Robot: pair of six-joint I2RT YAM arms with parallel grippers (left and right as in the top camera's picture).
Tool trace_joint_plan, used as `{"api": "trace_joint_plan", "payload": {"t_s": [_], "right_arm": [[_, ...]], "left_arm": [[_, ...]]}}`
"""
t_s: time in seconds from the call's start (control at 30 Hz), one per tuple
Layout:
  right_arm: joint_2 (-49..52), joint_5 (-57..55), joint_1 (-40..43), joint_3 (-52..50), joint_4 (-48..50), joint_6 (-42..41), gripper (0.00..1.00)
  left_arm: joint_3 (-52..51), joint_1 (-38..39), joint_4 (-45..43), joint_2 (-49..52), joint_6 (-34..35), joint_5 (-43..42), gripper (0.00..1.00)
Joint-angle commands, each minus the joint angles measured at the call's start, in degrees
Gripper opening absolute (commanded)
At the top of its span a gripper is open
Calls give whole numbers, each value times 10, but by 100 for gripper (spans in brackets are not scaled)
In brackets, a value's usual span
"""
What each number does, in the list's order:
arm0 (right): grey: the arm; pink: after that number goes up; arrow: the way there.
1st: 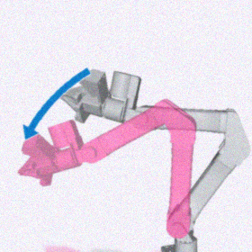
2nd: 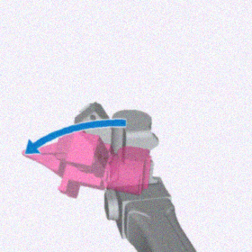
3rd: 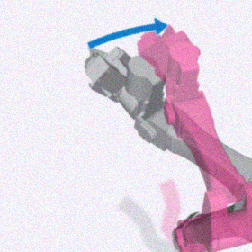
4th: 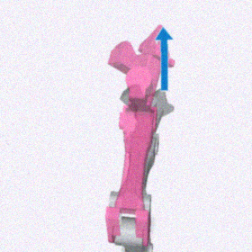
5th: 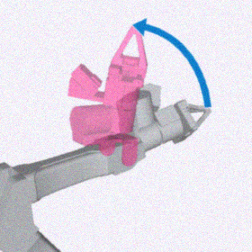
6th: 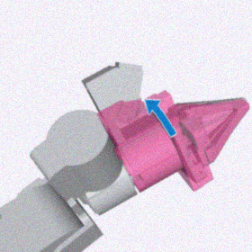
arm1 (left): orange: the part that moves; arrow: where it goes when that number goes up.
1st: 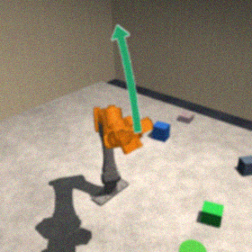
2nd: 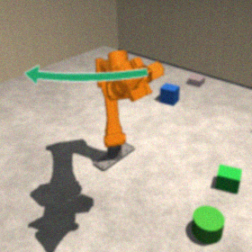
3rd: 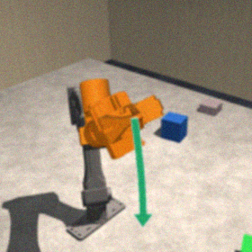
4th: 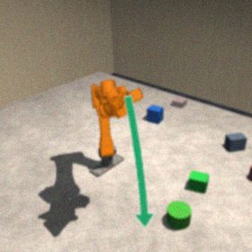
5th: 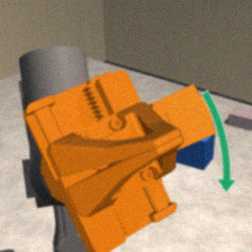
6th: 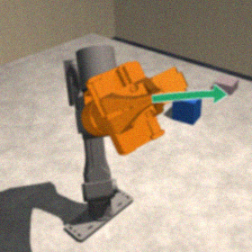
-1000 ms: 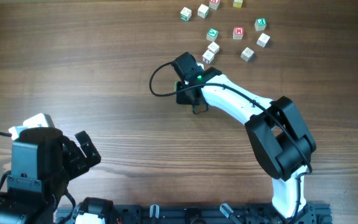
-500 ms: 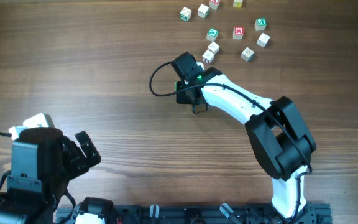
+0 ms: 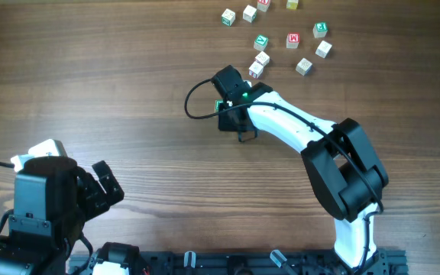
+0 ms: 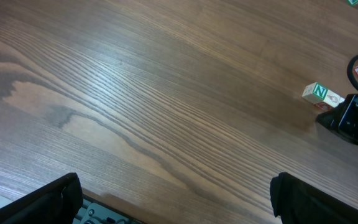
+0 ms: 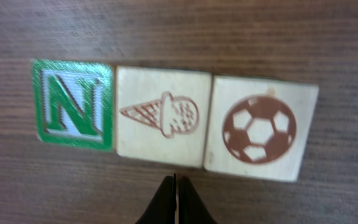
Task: Form a circle
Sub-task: 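Press the right gripper along the row to align the three blocks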
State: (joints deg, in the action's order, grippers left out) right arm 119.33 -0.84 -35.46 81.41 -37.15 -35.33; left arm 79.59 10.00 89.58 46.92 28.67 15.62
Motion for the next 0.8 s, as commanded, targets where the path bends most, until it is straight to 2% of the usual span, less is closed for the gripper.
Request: {"api": "trace_joint_plan", "payload": {"t_s": [0.0,0.37,0.77], "right_arm": [[13,10,-1,-4,-8,-9,5],[13,-5,23,-4,-45,-53,5],[13,2,42,-4,-38,-43,5]], "left_arm": [[-3,-3,-1,-1,7,9,100],[-3,-3,-1,-1,7,9,100],[-3,-3,-1,-1,7,9,100]]}}
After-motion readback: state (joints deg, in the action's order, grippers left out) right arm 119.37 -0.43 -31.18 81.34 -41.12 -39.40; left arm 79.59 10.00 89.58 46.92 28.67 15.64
